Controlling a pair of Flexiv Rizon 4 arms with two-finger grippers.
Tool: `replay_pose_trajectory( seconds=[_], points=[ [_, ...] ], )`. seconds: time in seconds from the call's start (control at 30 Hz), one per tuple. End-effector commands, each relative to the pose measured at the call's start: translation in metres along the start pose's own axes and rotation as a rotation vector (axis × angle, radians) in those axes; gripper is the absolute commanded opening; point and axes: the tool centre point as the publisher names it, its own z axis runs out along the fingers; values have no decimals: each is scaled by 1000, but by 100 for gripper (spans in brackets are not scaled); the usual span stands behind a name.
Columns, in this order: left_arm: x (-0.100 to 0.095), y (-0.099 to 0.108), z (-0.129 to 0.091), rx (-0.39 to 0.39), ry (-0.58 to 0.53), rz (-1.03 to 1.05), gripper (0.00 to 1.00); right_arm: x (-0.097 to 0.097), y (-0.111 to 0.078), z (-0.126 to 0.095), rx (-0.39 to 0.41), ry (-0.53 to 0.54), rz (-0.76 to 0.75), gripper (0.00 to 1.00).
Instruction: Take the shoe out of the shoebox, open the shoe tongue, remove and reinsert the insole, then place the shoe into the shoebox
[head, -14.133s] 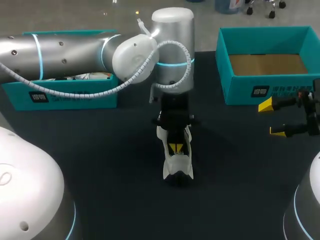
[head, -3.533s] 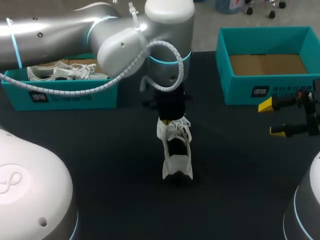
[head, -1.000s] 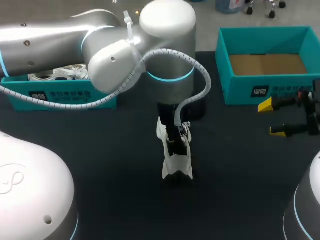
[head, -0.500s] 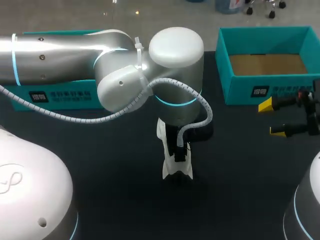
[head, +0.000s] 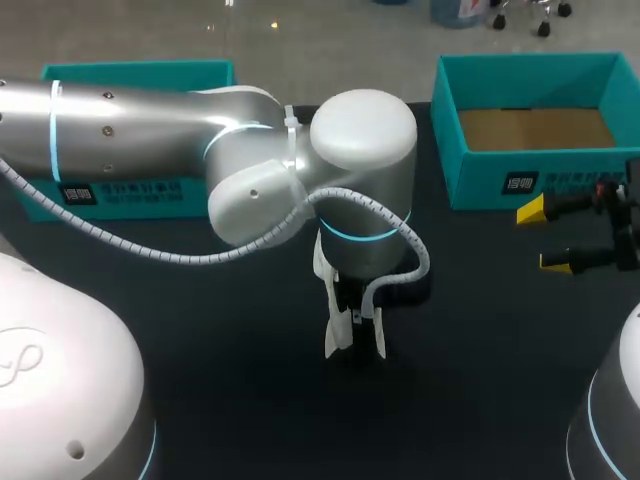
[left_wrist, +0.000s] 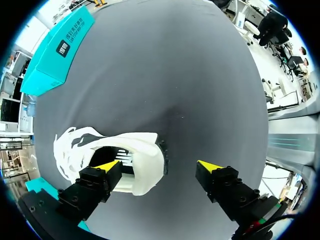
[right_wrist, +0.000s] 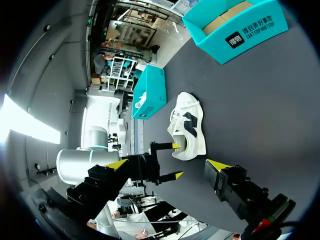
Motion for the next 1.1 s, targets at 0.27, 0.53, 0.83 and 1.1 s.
replay_pose_trajectory(
  seconds=[0.27, 0.53, 0.83, 1.1],
  points=[
    [7, 1, 29, -9, -9, 1, 100, 0, -1, 0, -2, -4, 2, 100],
    [1, 6, 39, -17, -11, -9, 100, 0, -1, 0, -2, -4, 2, 100],
    [-1, 10, 42, -23, -2, 16, 94, 0, -1, 0, -2, -4, 2, 100],
    [-2, 13, 49, -39, 12, 23, 63, 0, -1, 0, -2, -4, 2, 100]
  ],
)
